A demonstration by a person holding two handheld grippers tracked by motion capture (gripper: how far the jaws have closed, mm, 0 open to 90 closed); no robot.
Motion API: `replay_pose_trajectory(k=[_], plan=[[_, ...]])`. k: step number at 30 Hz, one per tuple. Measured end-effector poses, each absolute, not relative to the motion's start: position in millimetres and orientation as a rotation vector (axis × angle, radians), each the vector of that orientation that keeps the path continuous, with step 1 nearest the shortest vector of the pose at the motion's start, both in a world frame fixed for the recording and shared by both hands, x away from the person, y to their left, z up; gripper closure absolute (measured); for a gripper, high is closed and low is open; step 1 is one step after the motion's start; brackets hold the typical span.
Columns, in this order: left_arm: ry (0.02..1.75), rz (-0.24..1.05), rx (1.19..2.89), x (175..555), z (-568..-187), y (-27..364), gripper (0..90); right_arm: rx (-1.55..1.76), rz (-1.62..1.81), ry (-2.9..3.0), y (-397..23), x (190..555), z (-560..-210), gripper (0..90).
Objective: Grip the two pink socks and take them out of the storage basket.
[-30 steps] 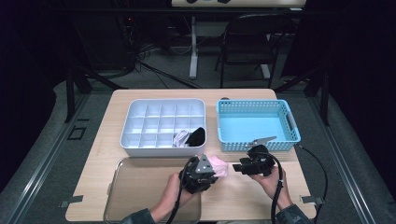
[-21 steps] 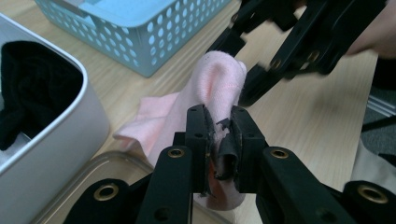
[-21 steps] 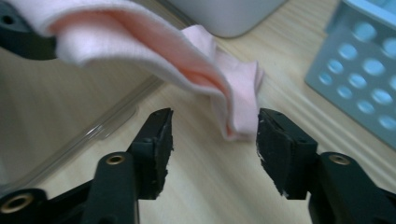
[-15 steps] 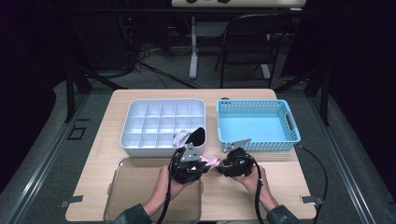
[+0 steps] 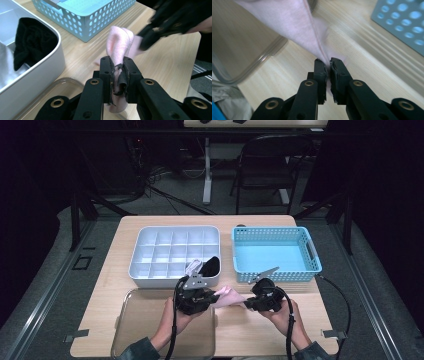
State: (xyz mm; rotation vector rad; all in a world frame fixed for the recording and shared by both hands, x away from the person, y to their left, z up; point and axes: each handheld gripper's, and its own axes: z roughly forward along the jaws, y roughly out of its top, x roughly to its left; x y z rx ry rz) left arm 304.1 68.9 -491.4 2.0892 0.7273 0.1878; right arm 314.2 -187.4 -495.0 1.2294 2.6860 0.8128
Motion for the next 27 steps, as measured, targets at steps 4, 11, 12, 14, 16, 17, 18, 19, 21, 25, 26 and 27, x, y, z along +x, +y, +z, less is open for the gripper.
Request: replay_pose_trajectory(k=[4, 11, 12, 14, 16, 17, 18, 19, 21, 25, 26, 27], plan=[[0.771, 0.221, 2.099, 307, -500, 73, 80.2, 1.245, 0.785, 2.727, -184, 321, -506, 70.9], [0.838, 0.21, 2.11, 320, -516, 80, 80.1, 1.185, 0.979, 2.743, -187, 339, -537, 61.5], [0.848, 0.201, 2.105, 321, -517, 82, 80.1, 1.193, 1.004, 2.736, -187, 341, -538, 63.6], [0.864, 0.204, 2.099, 322, -519, 85, 80.1, 1.205, 1.05, 2.721, -188, 342, -541, 71.8], [0.881, 0.188, 2.096, 323, -521, 88, 80.0, 1.223, 1.078, 2.716, -187, 342, -543, 79.6], [0.892, 0.169, 2.087, 323, -523, 89, 80.0, 1.219, 1.045, 2.72, -186, 341, -543, 81.6], [0.906, 0.143, 2.079, 324, -525, 89, 79.9, 1.217, 1.036, 2.718, -185, 340, -543, 82.7], [0.915, 0.13, 2.079, 324, -526, 90, 79.8, 1.23, 1.02, 2.726, -185, 340, -541, 83.2], [0.928, 0.086, 2.068, 324, -528, 92, 79.7, 1.306, 0.979, 2.75, -187, 338, -534, 83.3], [0.933, 0.021, 2.079, 318, -533, 88, 79.4, 1.381, 0.898, 2.838, -191, 331, -518, 83.2], [0.924, 0.027, 2.094, 317, -533, 86, 79.1, 1.405, 0.923, 2.828, -192, 330, -516, 82.8], [0.918, 0.04, 2.115, 316, -534, 84, 78.5, 1.407, 0.897, 2.833, -193, 331, -515, 80.6]])
